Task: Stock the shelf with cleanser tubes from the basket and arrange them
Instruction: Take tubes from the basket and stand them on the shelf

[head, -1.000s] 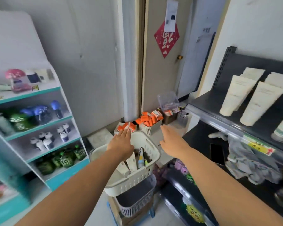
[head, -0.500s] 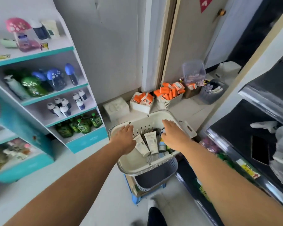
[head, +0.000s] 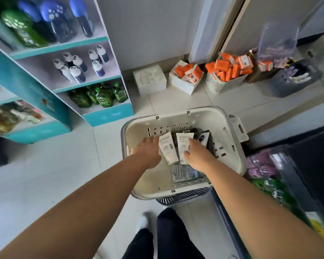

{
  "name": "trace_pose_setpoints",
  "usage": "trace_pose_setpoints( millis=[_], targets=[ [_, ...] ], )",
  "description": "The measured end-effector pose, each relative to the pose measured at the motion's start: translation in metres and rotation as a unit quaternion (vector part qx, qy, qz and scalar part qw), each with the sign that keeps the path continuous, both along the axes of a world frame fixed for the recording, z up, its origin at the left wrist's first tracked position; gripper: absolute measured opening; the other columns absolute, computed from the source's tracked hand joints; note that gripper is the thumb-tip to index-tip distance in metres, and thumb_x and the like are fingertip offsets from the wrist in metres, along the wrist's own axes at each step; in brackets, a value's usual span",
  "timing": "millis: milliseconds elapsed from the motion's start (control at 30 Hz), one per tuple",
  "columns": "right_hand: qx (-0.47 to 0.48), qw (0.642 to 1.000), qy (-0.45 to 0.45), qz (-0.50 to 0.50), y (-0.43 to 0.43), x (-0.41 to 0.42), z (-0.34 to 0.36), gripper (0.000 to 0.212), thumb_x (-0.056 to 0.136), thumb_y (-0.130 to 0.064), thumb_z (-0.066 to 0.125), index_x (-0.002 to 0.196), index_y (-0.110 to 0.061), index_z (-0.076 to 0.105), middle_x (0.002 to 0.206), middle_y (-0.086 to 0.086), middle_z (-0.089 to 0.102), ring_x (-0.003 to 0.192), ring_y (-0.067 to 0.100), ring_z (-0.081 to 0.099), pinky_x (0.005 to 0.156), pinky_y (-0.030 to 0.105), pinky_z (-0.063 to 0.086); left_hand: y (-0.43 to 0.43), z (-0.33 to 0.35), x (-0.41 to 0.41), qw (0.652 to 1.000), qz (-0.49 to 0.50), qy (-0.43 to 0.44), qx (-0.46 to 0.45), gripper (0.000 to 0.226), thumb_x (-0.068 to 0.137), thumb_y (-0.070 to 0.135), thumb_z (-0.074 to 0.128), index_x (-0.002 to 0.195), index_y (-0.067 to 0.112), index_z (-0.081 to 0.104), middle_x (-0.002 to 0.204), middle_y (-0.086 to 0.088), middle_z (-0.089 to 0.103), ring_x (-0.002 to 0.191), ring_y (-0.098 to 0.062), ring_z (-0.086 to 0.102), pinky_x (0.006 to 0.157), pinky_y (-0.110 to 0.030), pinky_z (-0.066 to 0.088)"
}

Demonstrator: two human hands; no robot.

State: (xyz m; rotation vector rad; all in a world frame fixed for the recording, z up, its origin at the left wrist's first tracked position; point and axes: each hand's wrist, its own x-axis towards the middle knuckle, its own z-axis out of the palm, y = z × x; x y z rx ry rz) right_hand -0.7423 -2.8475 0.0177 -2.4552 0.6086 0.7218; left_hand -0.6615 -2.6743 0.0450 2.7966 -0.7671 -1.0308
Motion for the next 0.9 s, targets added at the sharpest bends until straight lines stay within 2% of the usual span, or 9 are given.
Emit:
trace_pose_setpoints(
  millis=[100, 233, 333, 433, 467, 600, 700, 800, 900],
  targets=[
    [0.006, 1.0, 0.022, -0.002, 0.003, 0.007, -0.02, 0.055, 0.096, -0.027, 0.048, 0.144, -0.01, 0.029, 0.141, 0.014, 0.042, 0.119, 0.031, 0.053, 0.097, 0.044, 0.049, -0.011, -0.023, 0.002, 0.999, -0.002, 0.023, 0.034, 0.075, 0.09, 0.028, 0.052, 0.153, 0.016, 0.011, 0.156, -0.012, 0.022, 0.142, -0.031, 0.025, 0.113, -0.044, 0.031],
    [-0.007, 1.0, 0.03, -0.008, 0.001, 0.016, -0.04, 0.058, 0.095, -0.027, 0.049, 0.146, -0.012, 0.025, 0.146, 0.015, 0.035, 0.121, 0.033, 0.051, 0.097, 0.044, 0.049, -0.028, -0.05, 0.003, 0.998, 0.006, 0.058, 0.034, 0.075, 0.091, 0.031, 0.052, 0.153, 0.03, 0.008, 0.154, -0.013, 0.025, 0.137, -0.036, 0.031, 0.11, -0.047, 0.035],
    [-0.023, 0.999, 0.03, -0.001, -0.002, 0.019, -0.052, 0.061, 0.095, -0.026, 0.051, 0.149, -0.017, 0.022, 0.15, 0.014, 0.025, 0.119, 0.033, 0.052, 0.095, 0.041, 0.048, -0.042, -0.065, 0.001, 0.996, 0.03, 0.079, 0.034, 0.073, 0.091, 0.028, 0.049, 0.15, 0.041, 0.008, 0.147, -0.015, 0.032, 0.124, -0.037, 0.046, 0.098, -0.046, 0.045],
    [-0.031, 0.999, 0.019, -0.023, -0.004, 0.023, -0.062, 0.062, 0.094, -0.026, 0.056, 0.147, -0.019, 0.024, 0.149, 0.013, 0.02, 0.112, 0.032, 0.056, 0.09, 0.041, 0.052, -0.054, -0.076, 0.0, 0.993, 0.041, 0.095, 0.048, 0.074, 0.092, 0.025, 0.047, 0.149, 0.048, 0.005, 0.147, -0.016, 0.028, 0.114, -0.037, 0.053, 0.082, -0.038, 0.049],
    [-0.036, 0.999, 0.018, -0.031, -0.004, 0.024, -0.066, 0.065, 0.092, -0.027, 0.059, 0.146, -0.019, 0.024, 0.149, 0.013, 0.02, 0.112, 0.032, 0.056, 0.089, 0.041, 0.052, -0.057, -0.08, -0.001, 0.992, 0.041, 0.101, 0.057, 0.076, 0.093, 0.023, 0.047, 0.149, 0.05, 0.003, 0.147, -0.016, 0.026, 0.112, -0.037, 0.054, 0.077, -0.037, 0.047],
    [-0.048, 0.997, 0.029, -0.056, -0.002, 0.028, -0.075, 0.082, 0.083, -0.032, 0.072, 0.146, -0.02, 0.02, 0.147, 0.016, 0.024, 0.128, 0.034, 0.043, 0.096, 0.042, 0.046, -0.061, -0.095, -0.005, 0.989, 0.045, 0.115, 0.077, 0.08, 0.091, 0.021, 0.052, 0.147, 0.053, 0.004, 0.142, -0.014, 0.029, 0.108, -0.033, 0.056, 0.074, -0.035, 0.045],
    [-0.063, 0.996, 0.019, -0.064, -0.001, 0.028, -0.08, 0.085, 0.08, -0.029, 0.075, 0.144, -0.018, 0.02, 0.145, 0.017, 0.028, 0.127, 0.034, 0.044, 0.096, 0.043, 0.046, -0.06, -0.103, -0.005, 0.992, 0.044, 0.094, 0.072, 0.076, 0.09, 0.023, 0.054, 0.145, 0.052, 0.01, 0.134, -0.014, 0.036, 0.105, -0.032, 0.057, 0.075, -0.036, 0.045],
    [-0.053, 0.994, 0.016, -0.098, 0.004, 0.029, -0.084, 0.092, 0.076, -0.029, 0.075, 0.144, -0.017, 0.014, 0.143, 0.016, 0.031, 0.126, 0.035, 0.042, 0.095, 0.046, 0.047, -0.061, -0.104, -0.007, 0.992, 0.074, 0.087, 0.047, 0.058, 0.093, 0.03, 0.045, 0.142, 0.044, 0.018, 0.125, -0.016, 0.042, 0.104, -0.035, 0.056, 0.078, -0.038, 0.043],
    [-0.041, 0.991, 0.024, -0.123, 0.008, 0.03, -0.081, 0.098, 0.075, -0.023, 0.074, 0.145, -0.017, 0.007, 0.143, 0.018, 0.031, 0.127, 0.036, 0.039, 0.1, 0.043, 0.04, -0.061, -0.104, -0.009, 0.987, 0.125, 0.099, 0.011, 0.045, 0.094, 0.038, 0.039, 0.136, 0.034, 0.023, 0.117, -0.017, 0.047, 0.1, -0.037, 0.055, 0.076, -0.039, 0.04]
  ],
)
